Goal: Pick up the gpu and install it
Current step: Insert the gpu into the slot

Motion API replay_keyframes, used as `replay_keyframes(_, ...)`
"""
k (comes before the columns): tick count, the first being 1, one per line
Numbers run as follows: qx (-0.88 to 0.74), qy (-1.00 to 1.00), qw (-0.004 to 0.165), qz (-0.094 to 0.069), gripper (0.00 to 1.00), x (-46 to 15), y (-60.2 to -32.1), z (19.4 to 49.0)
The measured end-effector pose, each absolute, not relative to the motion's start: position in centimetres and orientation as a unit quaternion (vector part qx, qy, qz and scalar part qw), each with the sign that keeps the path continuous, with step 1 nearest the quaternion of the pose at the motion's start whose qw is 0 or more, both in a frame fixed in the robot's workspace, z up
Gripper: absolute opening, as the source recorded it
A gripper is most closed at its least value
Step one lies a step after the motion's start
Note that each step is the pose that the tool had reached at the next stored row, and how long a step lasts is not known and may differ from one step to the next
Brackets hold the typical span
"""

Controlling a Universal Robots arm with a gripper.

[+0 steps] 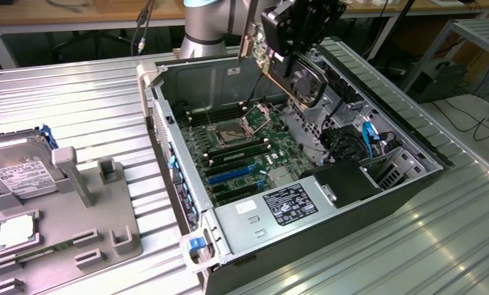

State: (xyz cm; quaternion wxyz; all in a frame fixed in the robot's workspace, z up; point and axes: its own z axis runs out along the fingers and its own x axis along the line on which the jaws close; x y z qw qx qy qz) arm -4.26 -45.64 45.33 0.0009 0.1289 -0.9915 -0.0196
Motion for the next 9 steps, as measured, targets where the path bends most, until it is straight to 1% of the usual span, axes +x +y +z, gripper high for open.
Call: replay_keyframes(9,0.151,-0.988,0.001,-0.020,0.28,-4.26,-45.65,45.33)
